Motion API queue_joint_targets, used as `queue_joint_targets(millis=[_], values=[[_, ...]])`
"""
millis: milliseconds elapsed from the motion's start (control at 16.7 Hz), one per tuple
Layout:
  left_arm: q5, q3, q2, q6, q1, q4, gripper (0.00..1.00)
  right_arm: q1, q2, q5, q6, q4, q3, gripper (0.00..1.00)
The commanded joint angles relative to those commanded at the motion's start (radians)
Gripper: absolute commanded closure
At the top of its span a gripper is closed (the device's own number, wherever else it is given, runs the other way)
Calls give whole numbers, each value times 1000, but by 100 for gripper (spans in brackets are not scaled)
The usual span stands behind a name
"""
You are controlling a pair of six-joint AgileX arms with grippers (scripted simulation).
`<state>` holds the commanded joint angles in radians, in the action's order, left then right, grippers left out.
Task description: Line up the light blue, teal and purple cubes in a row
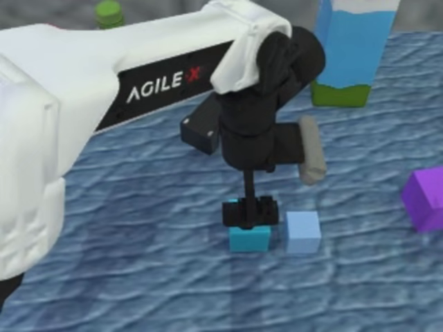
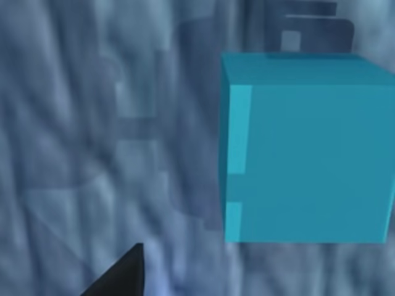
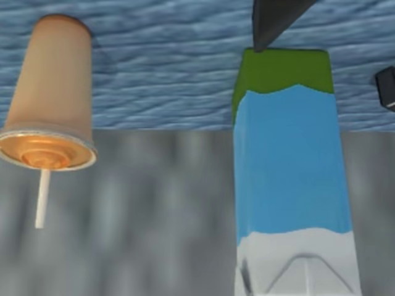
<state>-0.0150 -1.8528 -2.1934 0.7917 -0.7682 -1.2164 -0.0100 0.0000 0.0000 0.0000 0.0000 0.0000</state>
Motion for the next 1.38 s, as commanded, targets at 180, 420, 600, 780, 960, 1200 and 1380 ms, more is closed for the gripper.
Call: queue_joint_targets(millis=[180, 420, 600, 780, 960, 1200, 1380], values=[[0, 2, -3, 0, -6, 3, 0, 0, 0, 0, 0, 0, 0, 0], [5, 95, 99, -36, 45, 62, 0, -7, 88, -3, -5, -62, 85, 0], [12, 258, 287, -102, 131, 163, 0, -14, 250, -3, -14, -166, 230, 0], [20, 492, 563, -199, 247, 304, 0, -22, 488, -1, -26, -301, 408, 0], [26, 777, 904, -313, 375, 470, 0, -31, 794, 2, -41, -461, 607, 0], [32, 1171, 1363, -467, 532, 696, 0, -46, 1198, 3, -62, -677, 864, 0], [31, 1423, 1650, -573, 628, 860, 0, -56, 1444, 4, -76, -821, 1042, 0]])
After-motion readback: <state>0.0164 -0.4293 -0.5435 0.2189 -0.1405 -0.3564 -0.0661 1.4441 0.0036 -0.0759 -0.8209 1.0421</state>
